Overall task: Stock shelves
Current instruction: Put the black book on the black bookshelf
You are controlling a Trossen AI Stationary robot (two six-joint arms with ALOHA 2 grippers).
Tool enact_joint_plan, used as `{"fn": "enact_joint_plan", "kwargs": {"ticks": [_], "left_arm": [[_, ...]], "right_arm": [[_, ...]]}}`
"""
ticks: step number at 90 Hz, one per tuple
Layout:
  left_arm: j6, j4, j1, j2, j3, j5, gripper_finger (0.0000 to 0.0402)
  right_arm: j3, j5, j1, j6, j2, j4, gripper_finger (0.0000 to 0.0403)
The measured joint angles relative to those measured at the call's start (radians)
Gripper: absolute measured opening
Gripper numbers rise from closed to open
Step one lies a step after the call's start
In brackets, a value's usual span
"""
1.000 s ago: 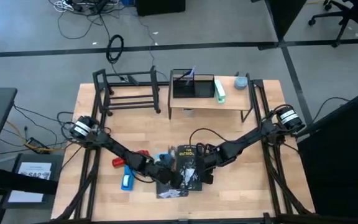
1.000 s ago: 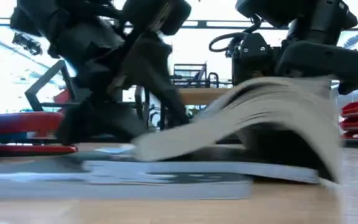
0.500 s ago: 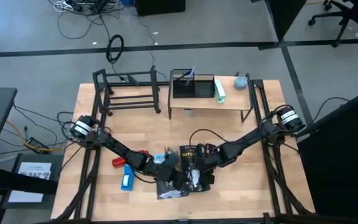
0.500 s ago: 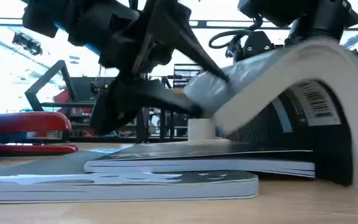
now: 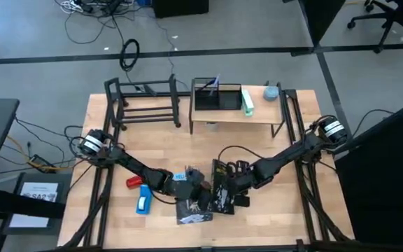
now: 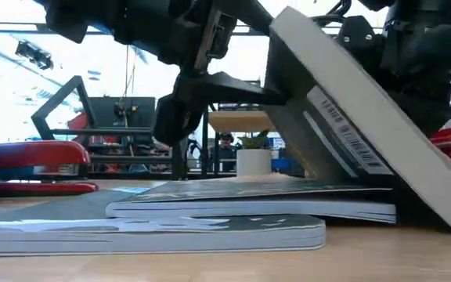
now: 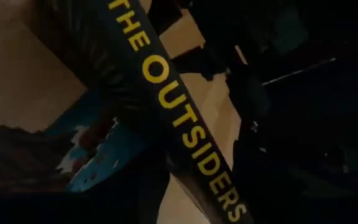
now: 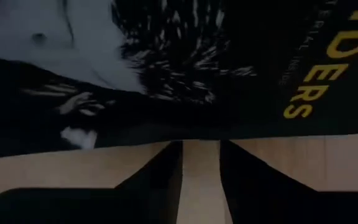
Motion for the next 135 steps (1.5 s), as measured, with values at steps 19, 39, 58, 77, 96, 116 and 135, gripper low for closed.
{"fn": "enact_joint_plan", "kwargs": {"ticks": [19, 39, 58, 77, 96, 116, 135], "left_arm": [[-0.074, -0.159, 0.006, -0.001, 0.000, 0.007, 0.0095], [-0.083, -0.261, 0.005, -0.001, 0.000, -0.004, 0.0029], [-0.019, -0.465, -0.015, -0.058, 0.086, -0.080, 0.0029], [0.003, -1.005, -0.058, -0.158, 0.318, -0.271, 0.0029], [-0.055, -1.570, -0.134, -0.166, 0.677, -0.582, 0.0029], [-0.261, -2.024, -0.190, -0.164, 0.867, -0.872, 0.0029], [-0.234, -2.040, -0.113, -0.188, 0.851, -0.985, 0.0029]], "right_arm": [[0.000, 0.001, 0.000, 0.008, -0.001, 0.003, 0.0077], [0.001, 0.000, 0.001, 0.013, -0.003, 0.005, 0.0077], [0.004, 0.010, 0.043, 0.077, -0.009, -0.077, 0.0076], [0.004, 0.080, 0.145, 0.164, -0.011, -0.116, 0.0075], [0.004, 0.143, 0.213, 0.222, -0.011, -0.116, 0.0075], [0.004, 0.156, 0.222, 0.239, -0.011, -0.111, 0.0075], [0.004, 0.163, 0.222, 0.239, -0.011, -0.079, 0.0075]]}}
